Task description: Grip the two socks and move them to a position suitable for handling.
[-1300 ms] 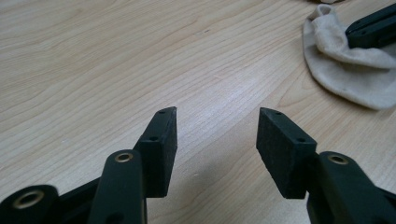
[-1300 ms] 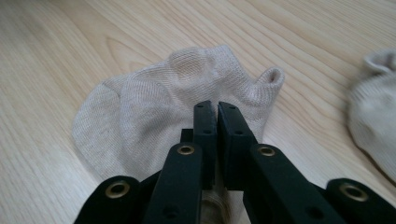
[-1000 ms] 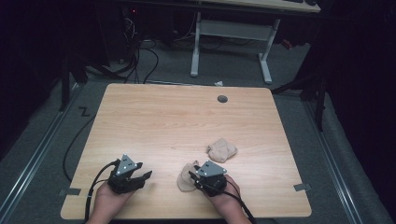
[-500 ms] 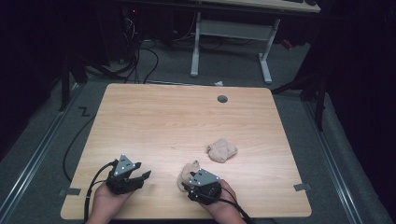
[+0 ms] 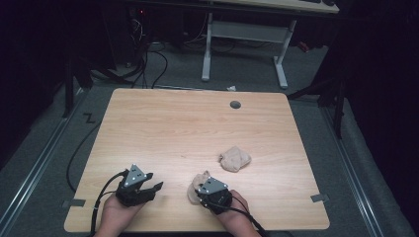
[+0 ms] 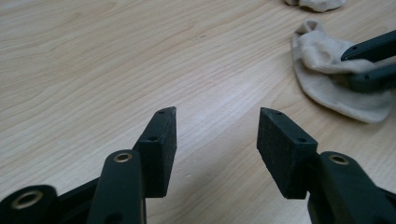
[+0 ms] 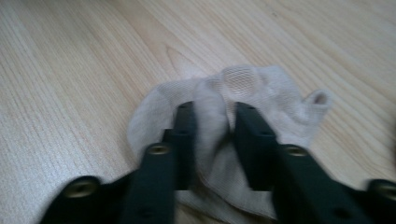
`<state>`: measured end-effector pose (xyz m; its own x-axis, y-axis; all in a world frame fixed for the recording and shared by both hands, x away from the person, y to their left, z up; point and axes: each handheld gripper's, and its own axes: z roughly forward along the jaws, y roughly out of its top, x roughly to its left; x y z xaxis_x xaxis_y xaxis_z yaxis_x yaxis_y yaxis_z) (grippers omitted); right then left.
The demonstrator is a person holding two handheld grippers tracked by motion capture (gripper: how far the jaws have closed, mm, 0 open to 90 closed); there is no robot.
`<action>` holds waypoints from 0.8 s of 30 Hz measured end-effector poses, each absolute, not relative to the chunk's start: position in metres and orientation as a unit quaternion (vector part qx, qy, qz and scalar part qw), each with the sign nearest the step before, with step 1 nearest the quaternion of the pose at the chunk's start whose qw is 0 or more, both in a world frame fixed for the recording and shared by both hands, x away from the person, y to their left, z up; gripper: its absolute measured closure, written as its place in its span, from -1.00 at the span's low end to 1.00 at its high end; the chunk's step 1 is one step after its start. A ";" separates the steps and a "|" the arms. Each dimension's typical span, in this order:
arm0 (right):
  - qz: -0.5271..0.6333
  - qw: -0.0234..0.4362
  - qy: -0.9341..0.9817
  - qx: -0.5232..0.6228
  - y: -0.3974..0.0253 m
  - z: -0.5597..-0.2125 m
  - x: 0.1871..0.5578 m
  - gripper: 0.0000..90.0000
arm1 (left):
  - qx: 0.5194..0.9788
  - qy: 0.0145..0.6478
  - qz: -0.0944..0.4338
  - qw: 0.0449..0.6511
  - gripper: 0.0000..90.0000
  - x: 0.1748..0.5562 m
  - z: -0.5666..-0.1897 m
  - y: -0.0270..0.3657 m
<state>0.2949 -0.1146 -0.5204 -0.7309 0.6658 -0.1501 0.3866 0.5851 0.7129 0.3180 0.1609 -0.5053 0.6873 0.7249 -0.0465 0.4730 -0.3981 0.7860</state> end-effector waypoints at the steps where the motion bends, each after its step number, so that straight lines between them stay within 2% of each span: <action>1: 0.346 0.203 0.863 0.307 -0.116 -0.518 0.294 0.86 | 0.822 0.360 0.147 0.415 0.07 0.316 -0.505 0.157; 5: 0.377 0.195 0.847 0.320 -0.122 -0.511 0.293 0.89 | 0.814 0.350 0.096 0.453 0.17 0.310 -0.505 0.140; 7: 0.386 0.198 0.841 0.324 -0.123 -0.509 0.292 0.89 | 0.822 0.331 0.079 0.456 0.34 0.303 -0.506 0.123; 11: 0.394 0.199 0.835 0.328 -0.125 -0.507 0.292 0.88 | 0.846 0.286 0.055 0.446 0.45 0.291 -0.510 0.087; 16: 0.402 0.199 0.828 0.338 -0.133 -0.507 0.294 0.87 | 0.862 0.276 0.060 0.421 0.58 0.292 -0.521 0.067; 24: 0.412 0.211 0.811 0.357 -0.147 -0.501 0.295 0.87 | 0.874 0.274 0.069 0.395 0.69 0.294 -0.526 0.068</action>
<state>0.2945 -0.1466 -0.5010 -0.6567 0.7526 -0.0484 0.4047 0.4059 0.8195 0.2942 0.0684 -0.5259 0.8402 0.5335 -0.0969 0.4251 -0.5372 0.7285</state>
